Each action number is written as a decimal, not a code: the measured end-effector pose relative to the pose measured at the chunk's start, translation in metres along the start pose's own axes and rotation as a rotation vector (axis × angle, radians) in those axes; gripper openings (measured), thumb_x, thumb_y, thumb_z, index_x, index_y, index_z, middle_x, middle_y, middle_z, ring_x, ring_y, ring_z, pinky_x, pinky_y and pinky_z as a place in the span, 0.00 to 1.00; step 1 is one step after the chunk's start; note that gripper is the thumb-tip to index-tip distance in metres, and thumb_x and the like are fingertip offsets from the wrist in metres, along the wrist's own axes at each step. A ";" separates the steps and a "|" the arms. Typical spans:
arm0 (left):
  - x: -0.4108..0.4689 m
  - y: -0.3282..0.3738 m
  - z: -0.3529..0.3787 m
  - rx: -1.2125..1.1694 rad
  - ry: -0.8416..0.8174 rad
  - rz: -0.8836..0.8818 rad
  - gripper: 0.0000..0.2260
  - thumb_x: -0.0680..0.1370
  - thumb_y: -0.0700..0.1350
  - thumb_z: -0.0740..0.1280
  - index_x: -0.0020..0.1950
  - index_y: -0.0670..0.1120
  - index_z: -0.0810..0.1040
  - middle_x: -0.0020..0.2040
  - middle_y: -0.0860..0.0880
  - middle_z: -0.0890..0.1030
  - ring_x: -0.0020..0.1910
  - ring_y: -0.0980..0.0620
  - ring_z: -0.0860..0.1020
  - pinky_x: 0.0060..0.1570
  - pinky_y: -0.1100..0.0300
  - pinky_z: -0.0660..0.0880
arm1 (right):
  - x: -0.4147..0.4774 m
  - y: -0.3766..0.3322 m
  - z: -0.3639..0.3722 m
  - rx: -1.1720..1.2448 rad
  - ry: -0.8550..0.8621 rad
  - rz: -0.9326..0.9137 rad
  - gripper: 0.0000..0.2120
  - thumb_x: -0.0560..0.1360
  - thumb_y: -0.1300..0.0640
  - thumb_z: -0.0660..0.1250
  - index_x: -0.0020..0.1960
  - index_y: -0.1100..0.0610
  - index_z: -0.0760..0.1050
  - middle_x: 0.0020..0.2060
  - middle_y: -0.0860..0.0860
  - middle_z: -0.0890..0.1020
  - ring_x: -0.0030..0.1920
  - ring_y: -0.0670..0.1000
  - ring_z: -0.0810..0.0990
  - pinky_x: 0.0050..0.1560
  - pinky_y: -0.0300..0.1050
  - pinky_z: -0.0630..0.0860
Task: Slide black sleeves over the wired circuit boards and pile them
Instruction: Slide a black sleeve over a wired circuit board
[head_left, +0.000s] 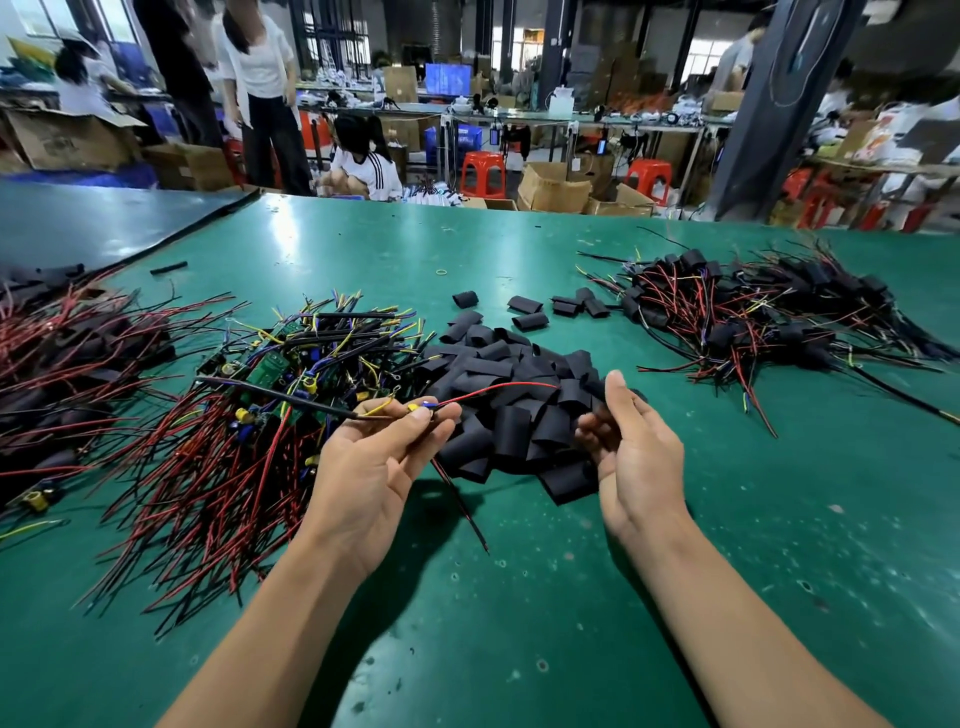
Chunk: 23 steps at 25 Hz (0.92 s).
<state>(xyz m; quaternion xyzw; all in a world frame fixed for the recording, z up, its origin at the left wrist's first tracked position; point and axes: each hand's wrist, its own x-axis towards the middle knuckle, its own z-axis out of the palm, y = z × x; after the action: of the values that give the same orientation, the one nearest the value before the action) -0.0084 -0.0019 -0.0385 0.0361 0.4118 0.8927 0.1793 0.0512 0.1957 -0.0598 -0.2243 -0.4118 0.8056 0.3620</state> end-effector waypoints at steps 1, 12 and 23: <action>0.000 0.001 0.000 -0.021 0.000 -0.010 0.09 0.77 0.30 0.64 0.39 0.41 0.73 0.46 0.40 0.84 0.51 0.39 0.84 0.44 0.59 0.82 | -0.001 0.000 0.001 0.013 -0.015 0.008 0.10 0.73 0.53 0.75 0.45 0.56 0.76 0.30 0.48 0.77 0.28 0.46 0.78 0.31 0.39 0.77; 0.002 0.000 -0.003 -0.037 -0.021 -0.030 0.06 0.71 0.33 0.68 0.40 0.42 0.74 0.48 0.38 0.84 0.52 0.39 0.84 0.43 0.60 0.82 | -0.011 0.010 0.008 0.069 -0.057 0.081 0.15 0.66 0.52 0.76 0.46 0.57 0.75 0.29 0.50 0.78 0.28 0.47 0.79 0.31 0.39 0.79; 0.004 -0.003 -0.009 -0.029 -0.054 -0.056 0.06 0.70 0.34 0.70 0.42 0.41 0.74 0.49 0.38 0.84 0.52 0.39 0.84 0.44 0.59 0.82 | -0.007 0.008 0.005 0.113 -0.060 0.115 0.15 0.65 0.51 0.77 0.44 0.57 0.75 0.29 0.50 0.78 0.28 0.47 0.79 0.31 0.39 0.79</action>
<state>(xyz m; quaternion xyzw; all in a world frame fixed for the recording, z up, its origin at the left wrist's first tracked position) -0.0129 -0.0058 -0.0470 0.0461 0.3948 0.8919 0.2156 0.0495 0.1844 -0.0633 -0.2024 -0.3629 0.8534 0.3146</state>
